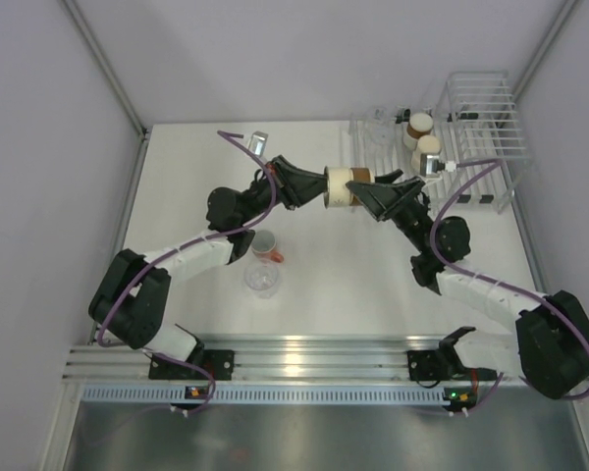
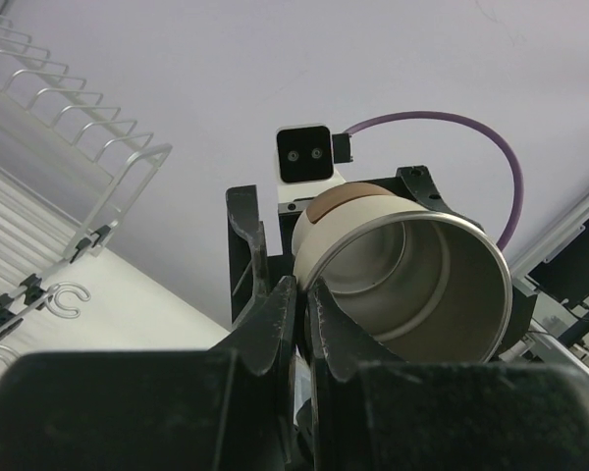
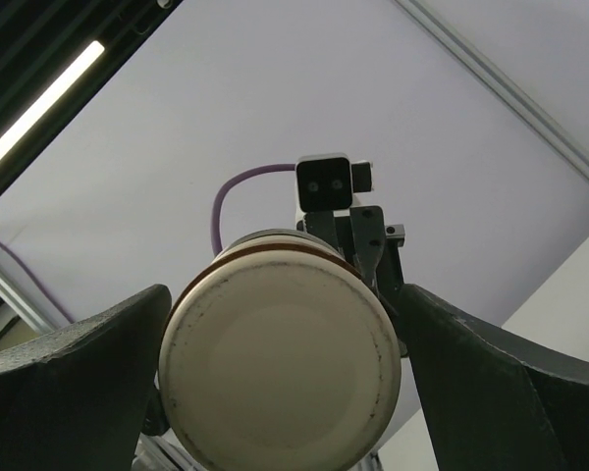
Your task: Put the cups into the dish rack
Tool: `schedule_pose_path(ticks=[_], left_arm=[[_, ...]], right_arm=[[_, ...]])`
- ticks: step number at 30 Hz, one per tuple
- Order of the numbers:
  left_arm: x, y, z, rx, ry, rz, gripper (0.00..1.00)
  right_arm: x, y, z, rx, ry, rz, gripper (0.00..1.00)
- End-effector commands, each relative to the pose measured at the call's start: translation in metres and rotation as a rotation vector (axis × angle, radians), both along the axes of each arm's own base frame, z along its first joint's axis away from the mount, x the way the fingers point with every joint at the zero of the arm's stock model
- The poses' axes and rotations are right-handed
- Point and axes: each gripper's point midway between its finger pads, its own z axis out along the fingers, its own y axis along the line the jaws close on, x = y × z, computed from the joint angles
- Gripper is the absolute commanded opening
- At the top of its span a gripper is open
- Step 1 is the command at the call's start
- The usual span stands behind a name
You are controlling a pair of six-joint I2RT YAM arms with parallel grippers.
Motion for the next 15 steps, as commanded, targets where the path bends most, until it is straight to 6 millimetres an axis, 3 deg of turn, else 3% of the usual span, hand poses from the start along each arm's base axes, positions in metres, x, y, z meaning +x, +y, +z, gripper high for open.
schedule_pose_path(ticks=[1, 5, 6, 7, 9, 15], left_arm=[[-0.0077, 0.0057, 0.0324, -0.079, -0.128, 0.017, 0.00], [-0.0078, 0.0052, 0.0302, -0.074, -0.128, 0.015, 0.00], [-0.0088, 0.0049, 0.0300, -0.073, -0.130, 0.013, 0.00], [-0.0084, 0.0052, 0.0292, -0.070, -0.132, 0.015, 0.00], [-0.0095, 0.0057, 0.0283, -0.067, -0.136, 0.016, 0.00], [-0.0108, 0.0073, 0.0226, -0.058, -0.134, 0.025, 0.00]], right_arm=[[-0.0635, -0.0301, 0.0774, 0.224, -0.397, 0.002, 1.00], [-0.0627, -0.0270, 0.0769, 0.223, -0.396, 0.003, 0.98], [-0.0621, -0.0270, 0.0772, 0.223, -0.397, 0.000, 0.94], [-0.0618, -0.0258, 0.0764, 0.221, -0.395, 0.002, 0.79], [-0.0607, -0.0247, 0.0756, 0.217, -0.396, -0.001, 0.67], [-0.0615, -0.0266, 0.0765, 0.218, -0.404, -0.016, 0.50]])
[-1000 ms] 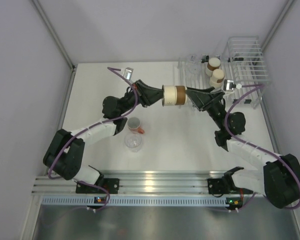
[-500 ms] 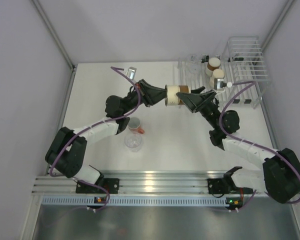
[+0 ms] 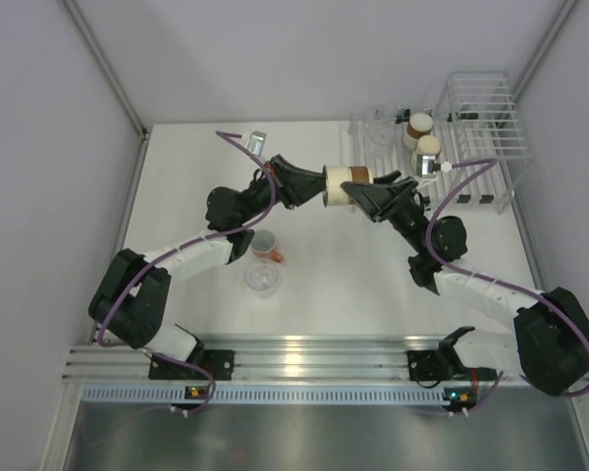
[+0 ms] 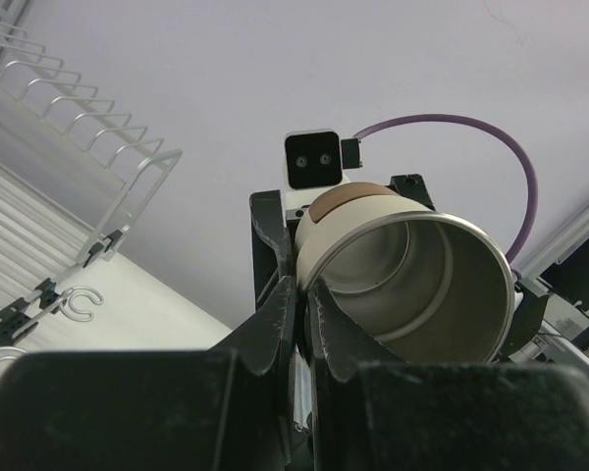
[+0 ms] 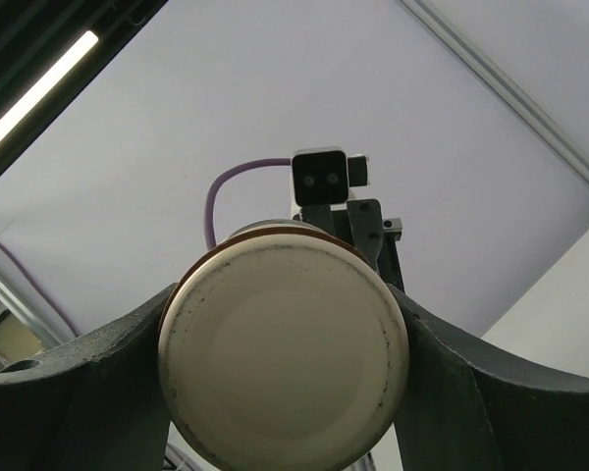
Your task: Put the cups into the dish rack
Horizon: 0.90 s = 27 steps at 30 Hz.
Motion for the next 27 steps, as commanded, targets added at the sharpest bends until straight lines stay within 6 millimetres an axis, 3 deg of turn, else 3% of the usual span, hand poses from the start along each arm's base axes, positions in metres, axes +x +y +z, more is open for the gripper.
schedule_pose_path(ticks=[1, 3, 4, 7, 10, 12, 13, 15, 19, 20, 21, 23, 24, 25, 26, 27], left_arm=[[-0.013, 0.007, 0.021, -0.058, -0.113, 0.010, 0.00], [-0.013, 0.007, 0.019, -0.054, -0.113, 0.012, 0.00], [-0.014, 0.008, 0.018, -0.052, -0.113, 0.012, 0.00], [-0.016, 0.008, 0.014, -0.044, -0.118, 0.014, 0.00], [-0.014, 0.008, 0.006, -0.012, -0.100, 0.025, 0.03], [-0.011, 0.007, 0.000, 0.024, -0.086, 0.038, 0.12], [-0.009, 0.007, -0.006, 0.066, -0.075, 0.057, 0.23], [-0.006, 0.009, -0.009, 0.116, -0.096, 0.099, 0.34], [-0.006, 0.019, -0.008, 0.195, -0.111, 0.169, 0.95], [-0.004, 0.021, -0.016, 0.235, -0.086, 0.176, 0.98], [-0.003, 0.023, -0.016, 0.265, -0.110, 0.191, 0.98], [-0.004, 0.031, -0.010, 0.297, -0.129, 0.220, 0.99], [-0.002, 0.033, -0.017, 0.358, -0.125, 0.235, 0.99], [-0.002, 0.039, -0.010, 0.375, -0.144, 0.265, 0.99], [0.000, 0.043, -0.012, 0.411, -0.141, 0.288, 0.99], [0.005, 0.049, -0.001, 0.451, -0.203, 0.338, 0.99]], right_arm=[[-0.062, -0.036, 0.083, 0.240, -0.401, -0.013, 0.41], [-0.062, -0.036, 0.084, 0.243, -0.402, -0.019, 0.25], [-0.061, -0.036, 0.083, 0.239, -0.400, -0.021, 0.11], [-0.058, -0.035, 0.080, 0.231, -0.391, -0.031, 0.00], [-0.053, -0.034, 0.078, 0.203, -0.382, -0.062, 0.00], [-0.047, -0.032, 0.076, 0.151, -0.367, -0.100, 0.00], [-0.045, -0.032, 0.076, 0.134, -0.367, -0.118, 0.00], [-0.040, -0.032, 0.075, 0.080, -0.356, -0.162, 0.00], [-0.032, -0.037, 0.076, -0.013, -0.340, -0.238, 0.00], [-0.033, -0.041, 0.084, -0.027, -0.366, -0.270, 0.00], [-0.025, -0.039, 0.077, -0.073, -0.334, -0.284, 0.00], [-0.024, -0.044, 0.087, -0.115, -0.363, -0.337, 0.00], [-0.016, -0.042, 0.079, -0.170, -0.326, -0.352, 0.00], [-0.011, -0.043, 0.077, -0.204, -0.311, -0.373, 0.00], [-0.013, -0.048, 0.091, -0.215, -0.326, -0.403, 0.00], [-0.004, -0.054, 0.092, -0.264, -0.334, -0.472, 0.00]])
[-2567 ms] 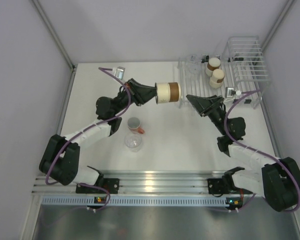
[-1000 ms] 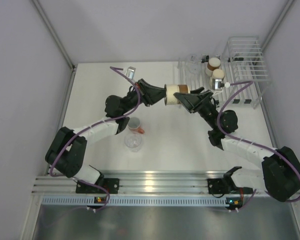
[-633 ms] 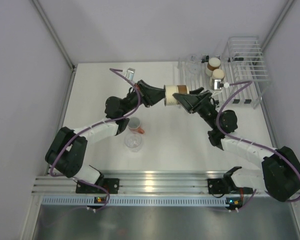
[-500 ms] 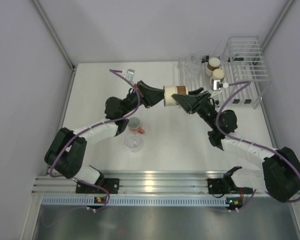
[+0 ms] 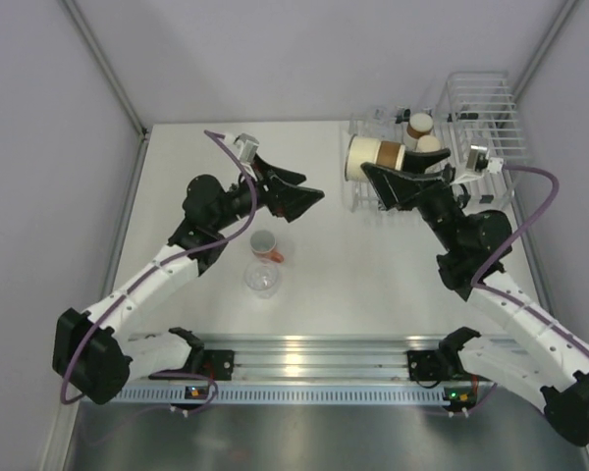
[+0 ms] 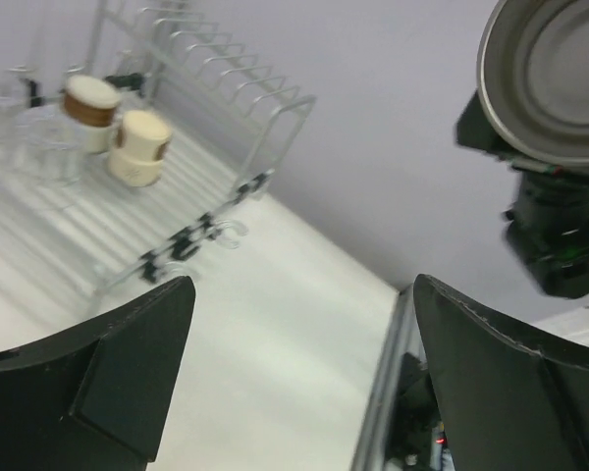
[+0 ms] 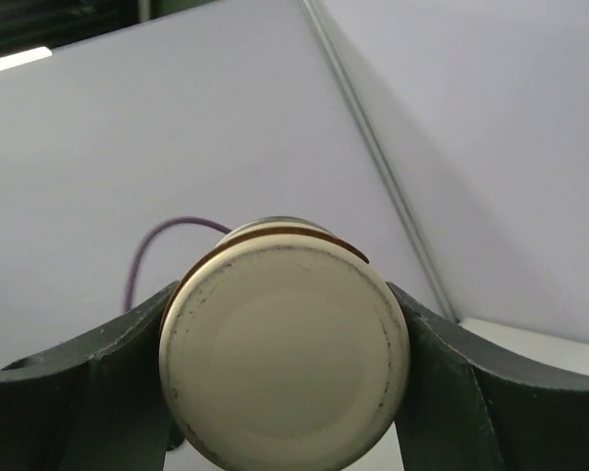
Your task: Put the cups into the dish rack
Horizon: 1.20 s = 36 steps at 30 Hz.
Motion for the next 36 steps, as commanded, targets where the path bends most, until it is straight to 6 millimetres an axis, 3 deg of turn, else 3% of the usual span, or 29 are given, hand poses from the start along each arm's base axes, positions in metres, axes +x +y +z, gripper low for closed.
schedule_pose_path(ticks=[1, 2, 3, 6, 9, 14, 15, 18, 24, 31, 36], left_arm=[[0.009, 0.023, -0.002, 0.223, -0.052, 0.128, 0.99], [0.020, 0.034, -0.004, 0.271, -0.049, 0.212, 0.99], [0.022, 0.044, -0.003, 0.348, -0.079, 0.254, 0.99], [0.040, 0.076, -0.010, 0.494, -0.107, 0.423, 0.98], [0.047, 0.100, -0.024, 0.589, -0.093, 0.532, 0.98], [0.041, 0.102, -0.032, 0.588, -0.094, 0.526, 0.99], [0.041, 0.103, -0.033, 0.590, -0.092, 0.532, 0.99], [0.040, 0.104, -0.032, 0.590, -0.097, 0.533, 0.99], [0.040, 0.105, -0.034, 0.594, -0.098, 0.535, 0.99], [0.040, 0.108, -0.034, 0.600, -0.100, 0.545, 0.99], [0.040, 0.108, -0.034, 0.602, -0.103, 0.545, 0.99]], right_arm=[[0.030, -0.012, -0.004, -0.183, 0.053, -0.215, 0.00], [0.036, -0.022, 0.011, -0.205, 0.030, -0.300, 0.00], [0.043, -0.027, 0.008, -0.243, 0.054, -0.344, 0.00], [0.073, -0.045, -0.006, -0.379, 0.163, -0.512, 0.00], [0.105, -0.064, -0.035, -0.502, 0.299, -0.644, 0.00], [0.151, -0.085, -0.098, -0.596, 0.510, -0.655, 0.00], [0.160, -0.101, -0.108, -0.602, 0.551, -0.690, 0.00], [0.180, -0.120, -0.141, -0.648, 0.641, -0.739, 0.00], [0.208, -0.127, -0.198, -0.747, 0.764, -0.759, 0.00], [0.225, -0.138, -0.238, -0.832, 0.850, -0.823, 0.00], [0.234, -0.151, -0.253, -0.883, 0.885, -0.895, 0.00]])
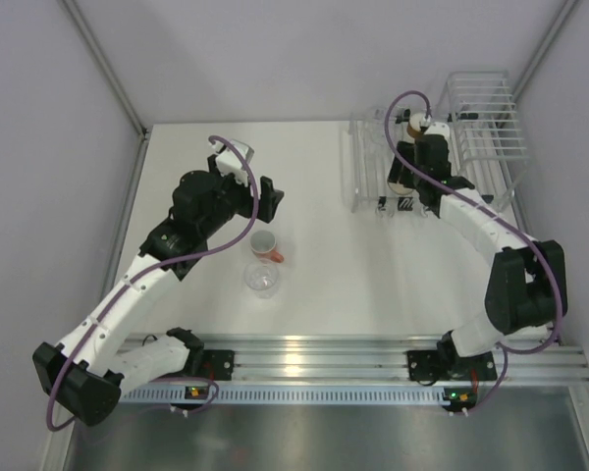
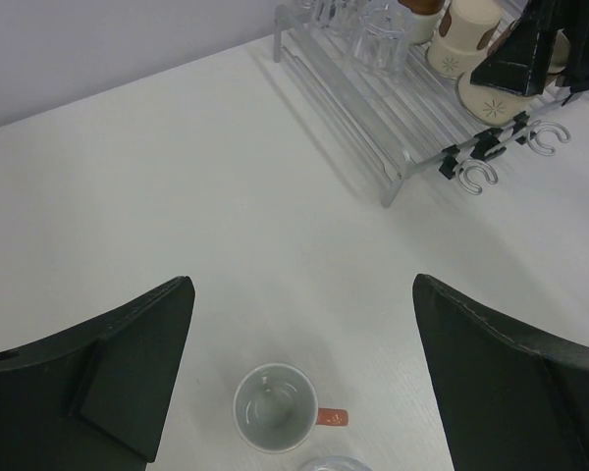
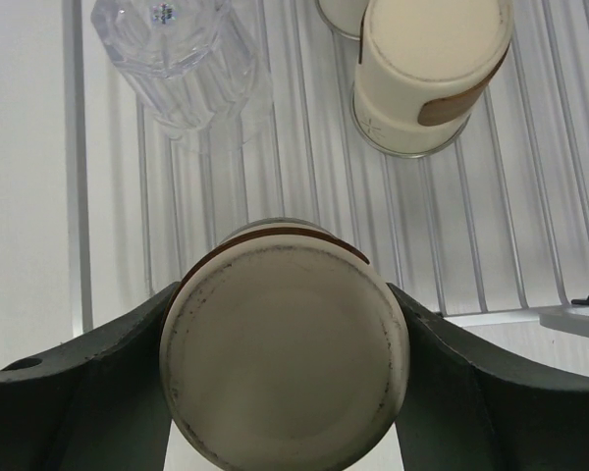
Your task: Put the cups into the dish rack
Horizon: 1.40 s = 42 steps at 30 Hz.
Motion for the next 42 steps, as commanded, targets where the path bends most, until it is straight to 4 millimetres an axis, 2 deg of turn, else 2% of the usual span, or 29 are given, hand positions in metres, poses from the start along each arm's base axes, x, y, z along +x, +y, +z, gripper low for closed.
schedule_pose_path(ticks=[1, 8, 20, 36, 42], left_arm=[[-0.001, 0.005, 0.009, 0.001, -0.042, 0.010, 0.99], [-0.001, 0.006, 0.010, 0.006, -0.049, 0.015, 0.99], [-0.001, 0.006, 0.007, 0.014, -0.047, 0.012, 0.99], [-0.001, 0.006, 0.006, 0.013, -0.046, 0.009, 0.99], [-0.002, 0.006, 0.007, 0.012, -0.047, 0.006, 0.99]], right_arm=[[0.022, -0.017, 0.036, -0.064, -0.097, -0.079, 0.00], [0.036, -0.029, 0.022, -0.146, -0.061, -0.131, 0.00], [0.051, -0.039, -0.022, -0.183, 0.029, -0.179, 0.00], [0.052, -0.067, -0.039, -0.221, 0.073, -0.252, 0.00], [0.051, -0.071, -0.047, -0.220, 0.095, -0.262, 0.00]])
